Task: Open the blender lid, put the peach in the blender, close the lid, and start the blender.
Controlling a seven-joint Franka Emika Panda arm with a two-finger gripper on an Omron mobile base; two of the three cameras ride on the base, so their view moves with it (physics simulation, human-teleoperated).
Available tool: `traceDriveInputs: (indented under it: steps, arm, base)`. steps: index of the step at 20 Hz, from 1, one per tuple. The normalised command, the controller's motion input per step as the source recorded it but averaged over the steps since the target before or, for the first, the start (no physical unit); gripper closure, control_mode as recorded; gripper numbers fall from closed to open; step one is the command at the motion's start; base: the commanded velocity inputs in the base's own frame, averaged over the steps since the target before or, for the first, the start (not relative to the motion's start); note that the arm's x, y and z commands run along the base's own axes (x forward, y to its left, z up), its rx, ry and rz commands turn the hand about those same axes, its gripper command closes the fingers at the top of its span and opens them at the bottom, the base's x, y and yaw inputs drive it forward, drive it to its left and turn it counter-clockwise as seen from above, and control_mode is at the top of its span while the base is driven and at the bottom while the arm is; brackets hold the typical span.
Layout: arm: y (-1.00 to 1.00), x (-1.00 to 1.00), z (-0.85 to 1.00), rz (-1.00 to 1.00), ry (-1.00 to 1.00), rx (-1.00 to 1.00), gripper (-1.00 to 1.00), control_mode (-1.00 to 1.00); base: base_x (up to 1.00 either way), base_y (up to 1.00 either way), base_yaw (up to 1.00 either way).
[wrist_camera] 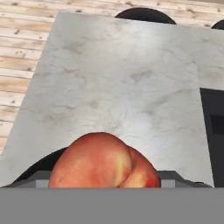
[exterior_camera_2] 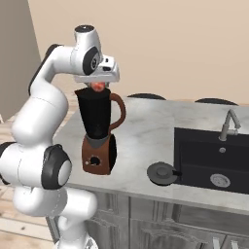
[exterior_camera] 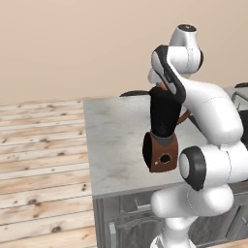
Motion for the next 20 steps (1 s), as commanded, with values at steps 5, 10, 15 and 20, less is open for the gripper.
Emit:
traceDriveInputs:
  steps: [5, 10, 15, 20]
  arm:
    - [0.0, 0.06, -0.65, 0.02, 0.18, 0.01, 1.0, -1.0]
    - [0.0, -0.17, -0.58, 0.04, 0.03, 0.02, 1.0, -1.0]
    - [0.0, -0.48, -0.58, 0.03, -0.01, 0.01, 1.0, -1.0]
    - [0.0, -0.26, -0.65, 0.04, 0.0, 0.0, 1.0, -1.0]
  base:
    - [0.0, 0.0, 0.0]
    - [0.0, 0.0, 0.0]
    - [0.0, 0.0, 0.0]
    - [0.0, 0.0, 0.0]
